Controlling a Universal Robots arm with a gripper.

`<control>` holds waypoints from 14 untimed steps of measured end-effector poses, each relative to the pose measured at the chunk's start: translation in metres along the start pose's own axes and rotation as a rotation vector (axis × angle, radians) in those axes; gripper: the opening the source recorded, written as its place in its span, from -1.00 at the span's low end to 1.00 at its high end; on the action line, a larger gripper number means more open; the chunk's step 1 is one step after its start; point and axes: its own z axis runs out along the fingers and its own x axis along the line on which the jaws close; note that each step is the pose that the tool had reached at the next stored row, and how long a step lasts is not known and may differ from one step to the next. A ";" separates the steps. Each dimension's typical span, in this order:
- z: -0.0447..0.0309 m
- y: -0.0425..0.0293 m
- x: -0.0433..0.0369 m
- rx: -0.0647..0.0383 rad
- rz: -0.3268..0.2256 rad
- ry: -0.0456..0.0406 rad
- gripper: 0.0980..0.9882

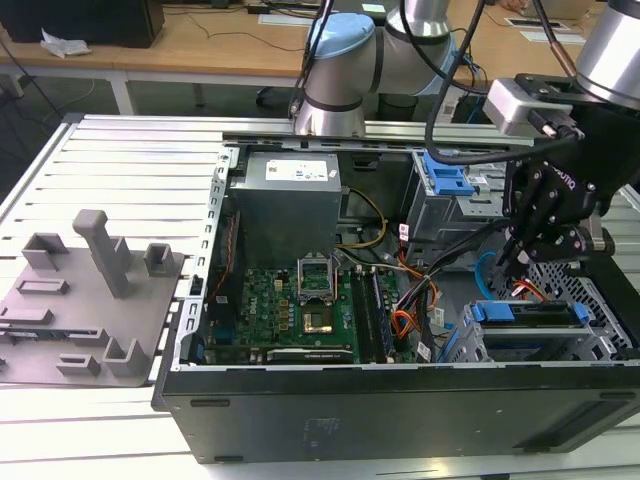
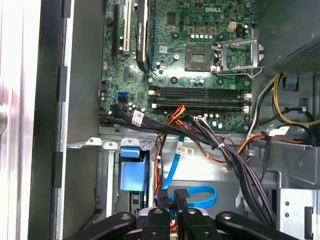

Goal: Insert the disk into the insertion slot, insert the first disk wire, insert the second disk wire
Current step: 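Insert the second disk wire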

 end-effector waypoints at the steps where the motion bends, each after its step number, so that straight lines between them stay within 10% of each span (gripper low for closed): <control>1: 0.0002 0.0000 0.0014 0.000 0.000 -0.0006 -0.86; 6: 0.0050 -0.0010 0.0278 -0.001 -0.001 -0.0259 -0.86; 14: 0.0124 -0.0189 0.0309 -0.008 -0.002 -0.0269 -0.86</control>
